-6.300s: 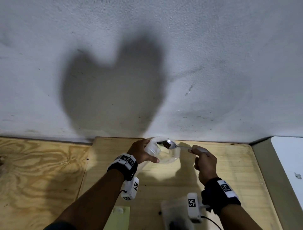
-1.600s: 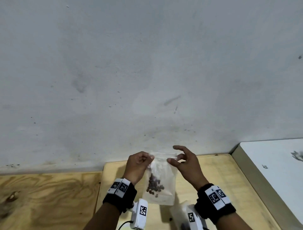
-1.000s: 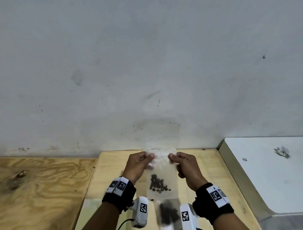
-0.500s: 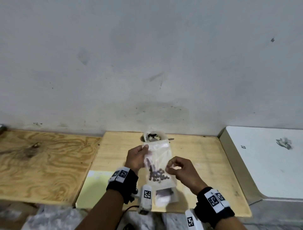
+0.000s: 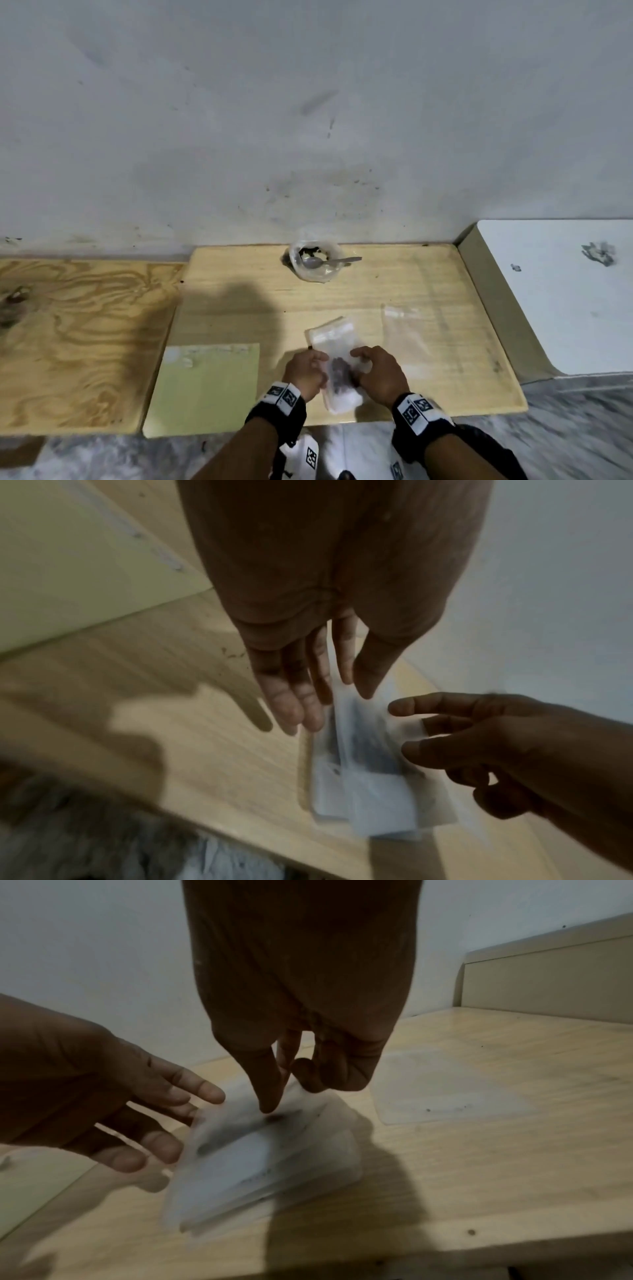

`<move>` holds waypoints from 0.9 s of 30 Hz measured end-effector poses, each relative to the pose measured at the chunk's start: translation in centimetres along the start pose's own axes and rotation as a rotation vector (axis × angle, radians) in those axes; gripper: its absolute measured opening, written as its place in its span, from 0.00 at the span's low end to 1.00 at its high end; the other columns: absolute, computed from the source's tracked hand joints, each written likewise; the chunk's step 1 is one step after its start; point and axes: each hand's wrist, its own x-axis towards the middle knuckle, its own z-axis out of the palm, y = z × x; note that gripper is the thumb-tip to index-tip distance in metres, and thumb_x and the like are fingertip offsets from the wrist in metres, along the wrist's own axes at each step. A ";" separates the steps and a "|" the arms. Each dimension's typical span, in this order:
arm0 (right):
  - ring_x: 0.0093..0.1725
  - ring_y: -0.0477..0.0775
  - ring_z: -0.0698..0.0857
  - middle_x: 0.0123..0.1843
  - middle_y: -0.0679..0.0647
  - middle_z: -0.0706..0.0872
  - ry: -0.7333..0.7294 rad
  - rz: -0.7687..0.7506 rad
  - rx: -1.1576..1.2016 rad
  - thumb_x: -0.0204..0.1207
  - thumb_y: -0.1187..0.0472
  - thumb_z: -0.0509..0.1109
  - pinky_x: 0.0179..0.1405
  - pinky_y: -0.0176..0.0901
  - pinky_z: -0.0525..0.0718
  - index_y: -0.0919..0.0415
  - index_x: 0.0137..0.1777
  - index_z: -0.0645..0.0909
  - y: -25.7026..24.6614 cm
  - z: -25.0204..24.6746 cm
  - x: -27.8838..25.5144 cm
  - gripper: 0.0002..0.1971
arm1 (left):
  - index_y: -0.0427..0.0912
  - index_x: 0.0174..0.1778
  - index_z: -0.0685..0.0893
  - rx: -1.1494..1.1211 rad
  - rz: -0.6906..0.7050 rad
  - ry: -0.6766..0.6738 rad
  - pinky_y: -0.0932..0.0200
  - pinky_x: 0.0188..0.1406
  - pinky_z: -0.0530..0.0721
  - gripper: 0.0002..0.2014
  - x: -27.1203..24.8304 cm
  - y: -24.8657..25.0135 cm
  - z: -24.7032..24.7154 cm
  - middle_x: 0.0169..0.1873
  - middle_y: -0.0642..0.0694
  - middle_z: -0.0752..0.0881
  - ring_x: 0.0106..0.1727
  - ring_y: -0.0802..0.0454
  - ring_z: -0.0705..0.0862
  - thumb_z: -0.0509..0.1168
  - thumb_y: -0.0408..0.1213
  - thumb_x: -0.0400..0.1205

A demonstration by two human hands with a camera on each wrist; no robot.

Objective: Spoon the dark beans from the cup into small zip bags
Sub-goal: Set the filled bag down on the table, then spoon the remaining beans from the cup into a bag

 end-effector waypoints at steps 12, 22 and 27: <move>0.63 0.55 0.84 0.61 0.50 0.83 0.188 0.136 0.073 0.70 0.59 0.77 0.59 0.45 0.80 0.46 0.58 0.84 3.4 -4.9 1.3 0.16 | 0.50 0.50 0.88 0.318 0.197 -0.217 0.67 0.35 0.82 0.07 2.9 6.6 -0.9 0.41 0.50 0.89 0.36 0.57 0.86 0.72 0.45 0.79; 0.68 0.62 0.81 0.71 0.58 0.82 0.125 0.370 0.087 0.73 0.48 0.77 0.64 0.49 0.81 0.59 0.75 0.76 9.8 -11.1 5.8 0.32 | 0.43 0.39 0.87 0.229 0.029 -0.166 0.56 0.46 0.78 0.09 8.3 10.7 10.6 0.37 0.46 0.83 0.42 0.45 0.82 0.71 0.44 0.80; 0.62 0.58 0.83 0.62 0.55 0.85 0.103 0.320 0.131 0.72 0.47 0.76 0.55 0.43 0.78 0.57 0.65 0.80 10.4 -10.8 6.6 0.24 | 0.48 0.40 0.86 0.354 -0.025 -0.086 0.56 0.53 0.80 0.07 9.0 11.3 13.2 0.45 0.42 0.86 0.48 0.42 0.83 0.68 0.45 0.81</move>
